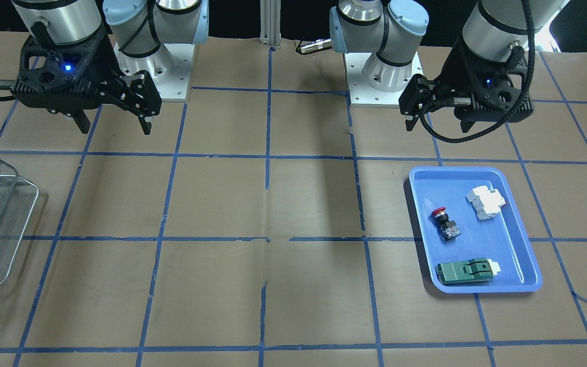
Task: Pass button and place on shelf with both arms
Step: 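Reach the left gripper down to the red push button in the blue tray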
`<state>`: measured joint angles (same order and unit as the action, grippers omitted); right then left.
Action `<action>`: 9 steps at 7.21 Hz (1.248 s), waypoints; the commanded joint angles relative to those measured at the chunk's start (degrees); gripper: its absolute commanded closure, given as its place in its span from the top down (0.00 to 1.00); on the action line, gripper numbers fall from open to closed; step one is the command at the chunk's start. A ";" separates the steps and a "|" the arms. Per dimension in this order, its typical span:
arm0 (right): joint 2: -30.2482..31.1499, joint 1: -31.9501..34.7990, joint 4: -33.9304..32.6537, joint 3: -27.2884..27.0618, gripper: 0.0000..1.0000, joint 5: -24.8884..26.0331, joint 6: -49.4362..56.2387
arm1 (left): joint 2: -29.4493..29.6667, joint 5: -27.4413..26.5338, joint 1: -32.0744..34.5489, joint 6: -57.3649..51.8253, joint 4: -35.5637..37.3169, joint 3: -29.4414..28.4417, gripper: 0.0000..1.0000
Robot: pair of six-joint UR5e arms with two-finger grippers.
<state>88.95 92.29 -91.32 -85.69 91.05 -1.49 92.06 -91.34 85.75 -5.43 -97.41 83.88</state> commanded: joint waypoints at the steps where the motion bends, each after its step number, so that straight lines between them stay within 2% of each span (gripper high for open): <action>1: 0.00 0.00 0.00 0.00 1.00 0.00 0.00 | 1.19 0.29 -6.25 -1.43 0.55 4.77 1.00; 3: 0.00 0.00 0.00 -0.09 1.00 0.00 0.00 | 2.85 0.46 -15.66 -6.50 9.21 15.72 1.00; 5: 0.00 0.00 0.00 -0.09 1.00 0.00 0.00 | 5.83 0.46 -19.29 -13.61 34.43 31.88 1.00; 6: 0.00 0.00 0.00 -0.09 1.00 0.00 0.00 | 8.29 0.64 -19.30 -12.86 41.09 34.05 1.00; 9: 0.00 0.00 0.00 -0.09 1.00 0.00 0.00 | 14.88 0.55 -19.48 -10.24 46.67 32.33 1.00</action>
<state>88.94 92.29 -91.32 -85.78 91.05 -1.49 103.93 -90.83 66.43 -17.53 -54.09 117.07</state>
